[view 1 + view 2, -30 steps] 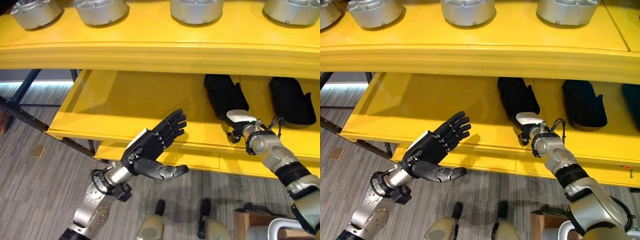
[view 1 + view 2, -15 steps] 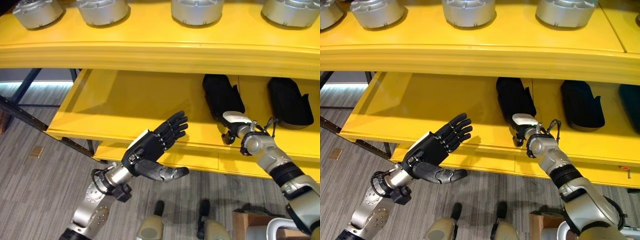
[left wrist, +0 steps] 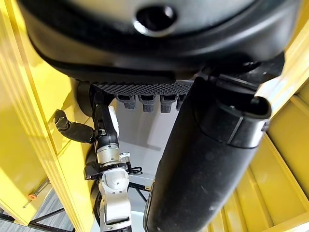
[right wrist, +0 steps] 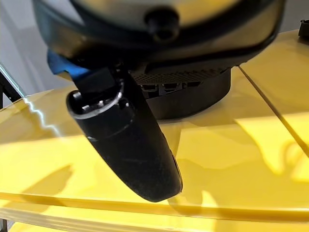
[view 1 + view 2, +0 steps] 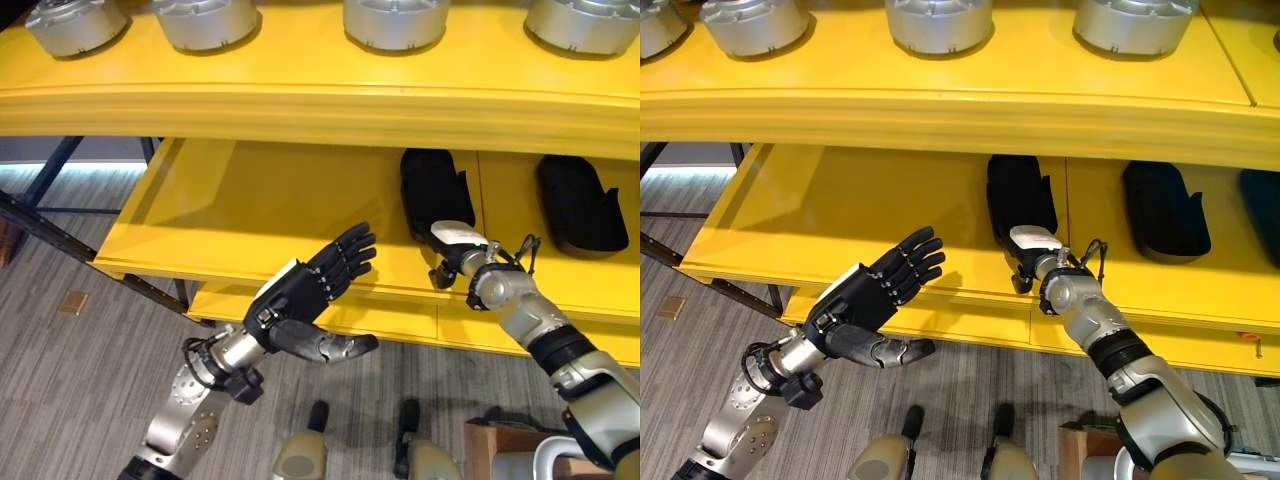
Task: Move parts from the plastic box to the shelf.
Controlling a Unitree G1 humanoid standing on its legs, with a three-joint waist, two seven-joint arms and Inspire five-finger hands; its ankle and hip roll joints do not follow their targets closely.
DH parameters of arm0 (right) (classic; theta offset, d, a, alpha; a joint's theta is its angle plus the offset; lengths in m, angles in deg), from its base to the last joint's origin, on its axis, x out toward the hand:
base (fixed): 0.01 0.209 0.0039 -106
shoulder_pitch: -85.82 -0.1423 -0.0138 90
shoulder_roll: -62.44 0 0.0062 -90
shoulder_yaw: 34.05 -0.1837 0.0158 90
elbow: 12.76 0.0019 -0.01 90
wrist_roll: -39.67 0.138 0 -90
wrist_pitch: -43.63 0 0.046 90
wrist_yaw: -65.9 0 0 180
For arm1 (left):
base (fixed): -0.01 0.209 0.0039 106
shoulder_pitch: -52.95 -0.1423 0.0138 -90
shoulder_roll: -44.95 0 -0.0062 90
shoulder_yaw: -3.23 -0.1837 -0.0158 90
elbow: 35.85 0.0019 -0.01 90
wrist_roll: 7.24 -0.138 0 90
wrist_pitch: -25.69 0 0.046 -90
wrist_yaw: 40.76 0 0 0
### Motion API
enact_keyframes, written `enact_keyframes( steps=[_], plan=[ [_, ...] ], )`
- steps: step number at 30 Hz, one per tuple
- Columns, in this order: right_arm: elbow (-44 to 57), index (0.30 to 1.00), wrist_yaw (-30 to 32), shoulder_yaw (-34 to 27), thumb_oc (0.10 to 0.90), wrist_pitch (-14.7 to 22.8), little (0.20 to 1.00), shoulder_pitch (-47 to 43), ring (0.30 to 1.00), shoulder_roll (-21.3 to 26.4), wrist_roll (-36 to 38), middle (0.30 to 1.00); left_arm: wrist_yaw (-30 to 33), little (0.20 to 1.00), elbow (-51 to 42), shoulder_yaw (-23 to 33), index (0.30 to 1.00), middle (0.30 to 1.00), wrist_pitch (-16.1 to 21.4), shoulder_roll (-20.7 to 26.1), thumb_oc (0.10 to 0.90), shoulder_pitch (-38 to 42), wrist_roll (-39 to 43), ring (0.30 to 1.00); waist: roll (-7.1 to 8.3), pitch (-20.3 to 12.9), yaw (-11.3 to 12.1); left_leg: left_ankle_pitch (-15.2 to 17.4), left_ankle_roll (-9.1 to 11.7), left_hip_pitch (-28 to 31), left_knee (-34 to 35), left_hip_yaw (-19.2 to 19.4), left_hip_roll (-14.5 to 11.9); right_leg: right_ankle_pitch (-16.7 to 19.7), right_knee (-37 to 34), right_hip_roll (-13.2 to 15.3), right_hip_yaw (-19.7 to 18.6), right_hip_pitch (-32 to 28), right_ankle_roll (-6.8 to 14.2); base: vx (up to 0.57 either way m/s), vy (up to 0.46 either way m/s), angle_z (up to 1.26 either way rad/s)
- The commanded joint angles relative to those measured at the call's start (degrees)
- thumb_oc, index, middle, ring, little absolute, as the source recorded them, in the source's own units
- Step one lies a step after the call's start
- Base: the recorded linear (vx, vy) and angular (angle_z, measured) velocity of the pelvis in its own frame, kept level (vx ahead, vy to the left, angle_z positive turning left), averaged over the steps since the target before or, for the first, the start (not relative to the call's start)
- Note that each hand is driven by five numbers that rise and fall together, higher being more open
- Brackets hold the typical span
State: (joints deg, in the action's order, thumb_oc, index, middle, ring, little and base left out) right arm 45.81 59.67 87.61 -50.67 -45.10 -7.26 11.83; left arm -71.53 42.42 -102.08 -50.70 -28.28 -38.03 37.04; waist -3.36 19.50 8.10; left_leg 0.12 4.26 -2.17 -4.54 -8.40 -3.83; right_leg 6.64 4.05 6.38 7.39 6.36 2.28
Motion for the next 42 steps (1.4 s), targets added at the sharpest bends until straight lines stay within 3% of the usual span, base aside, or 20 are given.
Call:
enact_keyframes(
  steps=[1, 30, 35, 42],
  plan=[
    [4.9, 1.0, 3.98, -0.52, 0.9, 0.93, 1.0, -4.44, 1.0, -2.97, 4.15, 1.0, -1.36, 1.0, -4.27, 1.95, 1.0, 1.0, 4.24, -1.56, 0.9, 1.91, 0.78, 1.0, 1.32, -3.84, 1.25, -2.95, -1.58, -1.54, 1.48, 0.52, 0.72, -9.29, 5.43, 0.14, -2.14, -4.82, -0.01, 0.0, 0.0, 0.0],
    [7.99, 1.0, 10.29, -4.14, 0.9, -9.44, 1.0, 0.46, 1.0, -8.76, 8.67, 1.0, 0.68, 1.0, -4.66, 1.52, 1.0, 1.0, 4.37, -3.21, 0.9, 1.84, -0.56, 1.0, 1.12, -4.37, 0.01, -2.72, -1.76, -0.82, 1.97, 1.22, 0.71, -8.96, 5.11, 0.14, -3.11, -4.98, 0.0, 0.0, 0.0, 0.0],
    [10.44, 1.0, 12.28, -5.37, 0.9, -12.16, 1.0, 1.95, 1.0, -10.03, 7.26, 1.0, 1.06, 1.0, -4.46, 1.33, 1.0, 1.0, 4.94, -3.56, 0.9, 1.79, -1.05, 1.0, 1.09, -4.35, -0.44, -2.64, -1.84, -0.72, 1.98, 1.52, 0.6, -9.12, 5.37, 0.05, -3.37, -4.84, -0.03, 0.0, 0.0, 0.0],
    [11.69, 1.0, 14.05, -6.65, 0.9, -12.88, 1.0, 2.81, 1.0, -10.55, 4.8, 1.0, 2.32, 1.0, -4.57, 0.87, 1.0, 1.0, 5.23, -3.86, 0.9, 1.87, -1.37, 1.0, 0.81, -4.4, -0.99, -2.61, -1.82, -0.59, 2.03, 1.83, 0.48, -9.21, 5.6, 0.08, -3.62, -4.71, -0.04, 0.0, 0.0, 0.0]
  ],
)
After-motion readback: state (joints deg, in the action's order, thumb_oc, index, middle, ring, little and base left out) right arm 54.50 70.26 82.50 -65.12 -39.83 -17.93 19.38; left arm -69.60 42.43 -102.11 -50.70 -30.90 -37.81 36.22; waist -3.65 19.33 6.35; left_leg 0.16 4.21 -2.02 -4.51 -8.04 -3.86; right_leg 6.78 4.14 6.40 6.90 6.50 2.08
